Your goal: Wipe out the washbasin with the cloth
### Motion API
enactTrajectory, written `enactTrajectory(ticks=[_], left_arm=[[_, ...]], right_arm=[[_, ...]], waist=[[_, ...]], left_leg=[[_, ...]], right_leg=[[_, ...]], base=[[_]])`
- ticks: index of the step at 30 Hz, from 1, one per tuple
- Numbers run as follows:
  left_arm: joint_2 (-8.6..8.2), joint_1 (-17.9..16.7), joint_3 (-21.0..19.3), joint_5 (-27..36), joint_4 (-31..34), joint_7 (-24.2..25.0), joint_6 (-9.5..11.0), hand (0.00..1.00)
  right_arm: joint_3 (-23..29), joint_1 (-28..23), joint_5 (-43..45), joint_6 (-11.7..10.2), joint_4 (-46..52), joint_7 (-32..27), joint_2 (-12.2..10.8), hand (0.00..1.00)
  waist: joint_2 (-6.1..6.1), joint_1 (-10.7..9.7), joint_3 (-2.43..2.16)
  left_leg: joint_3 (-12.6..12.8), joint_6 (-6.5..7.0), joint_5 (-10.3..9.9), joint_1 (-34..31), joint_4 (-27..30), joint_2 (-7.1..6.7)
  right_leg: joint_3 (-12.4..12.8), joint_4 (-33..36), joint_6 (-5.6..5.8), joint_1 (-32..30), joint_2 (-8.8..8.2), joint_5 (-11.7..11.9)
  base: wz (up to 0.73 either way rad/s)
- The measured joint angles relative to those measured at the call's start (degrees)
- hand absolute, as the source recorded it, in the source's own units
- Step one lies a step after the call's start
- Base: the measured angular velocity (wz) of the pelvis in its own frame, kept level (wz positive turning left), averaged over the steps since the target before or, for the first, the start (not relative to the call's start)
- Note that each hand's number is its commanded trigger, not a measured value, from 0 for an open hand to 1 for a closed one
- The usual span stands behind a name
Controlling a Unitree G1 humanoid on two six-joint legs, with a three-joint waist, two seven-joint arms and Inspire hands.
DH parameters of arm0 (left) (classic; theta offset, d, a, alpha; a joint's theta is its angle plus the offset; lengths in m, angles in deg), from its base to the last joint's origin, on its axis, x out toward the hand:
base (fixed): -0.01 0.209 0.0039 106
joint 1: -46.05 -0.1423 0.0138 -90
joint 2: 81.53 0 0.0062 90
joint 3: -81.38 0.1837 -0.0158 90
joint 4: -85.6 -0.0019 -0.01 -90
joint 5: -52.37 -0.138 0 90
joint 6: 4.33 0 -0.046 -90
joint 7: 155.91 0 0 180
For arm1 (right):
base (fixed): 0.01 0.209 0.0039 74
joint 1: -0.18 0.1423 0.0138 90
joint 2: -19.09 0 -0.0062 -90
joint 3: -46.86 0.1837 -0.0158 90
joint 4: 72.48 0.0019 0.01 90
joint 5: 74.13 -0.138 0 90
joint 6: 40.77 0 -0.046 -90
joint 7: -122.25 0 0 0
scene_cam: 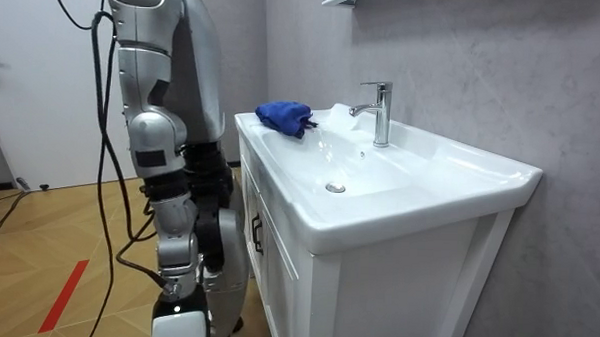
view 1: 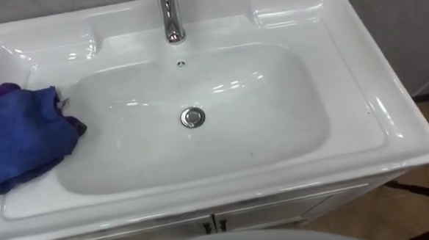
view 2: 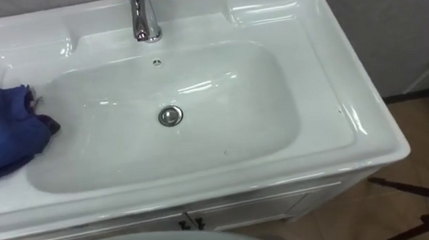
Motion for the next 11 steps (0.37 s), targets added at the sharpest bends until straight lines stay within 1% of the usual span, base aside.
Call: enactTrajectory(ticks=[1,2,3,4,7,11], left_arm=[[0.40,-0.2,0.9,-0.9,0.0,0.9,-0.6,0.00],[0.47,-0.2,1.1,-1.4,0.0,1.3,-0.9,0.00],[0.56,-0.2,2.2,-2.3,0.0,2.0,-1.4,0.00],[0.56,-0.2,3.0,-2.8,0.0,2.7,-1.7,0.00],[0.57,-0.2,3.2,-4.0,0.2,3.5,-2.1,0.00],[0.53,-0.1,3.5,-5.2,0.2,3.8,-2.2,0.00]], right_arm=[[-0.2,0.2,0.0,0.5,0.0,0.1,0.0,0.00],[-0.4,0.2,0.0,0.6,0.0,0.1,0.0,0.00],[-0.4,0.3,0.0,0.7,0.1,0.1,0.0,0.00],[-0.4,0.3,0.0,0.8,0.3,0.1,0.0,0.00],[-0.6,0.5,0.0,1.1,1.4,0.1,0.0,0.00],[-1.6,1.0,0.0,1.1,1.7,0.5,0.0,0.00]], waist=[[0.02,0.0,-0.01],[0.05,0.0,-0.01],[0.14,-0.1,-0.04],[0.29,-0.1,-0.17],[0.75,-0.1,-0.50],[1.00,-0.2,-0.61]], left_leg=[[0.2,0.00,0.0,0.0,0.1,0.02],[0.3,0.03,0.0,0.0,0.2,0.03],[0.4,0.12,-0.1,-0.2,0.5,0.06],[0.4,0.16,-0.2,-0.3,0.7,0.07],[0.7,0.19,-0.2,-0.3,0.7,0.07],[0.8,0.19,-0.2,-0.2,0.6,0.08]], right_leg=[[0.1,0.1,-0.03,0.0,0.00,0.0],[0.2,0.1,-0.03,0.0,0.00,0.1],[0.3,0.1,-0.02,-0.1,0.01,0.1],[0.4,0.1,0.01,-0.2,0.03,0.2],[0.7,0.1,0.02,-0.4,0.03,0.2],[1.0,0.1,0.02,-0.3,0.08,0.2]], base=[[-0.08],[-0.05],[-0.04],[-0.04],[-0.04],[-0.01]])
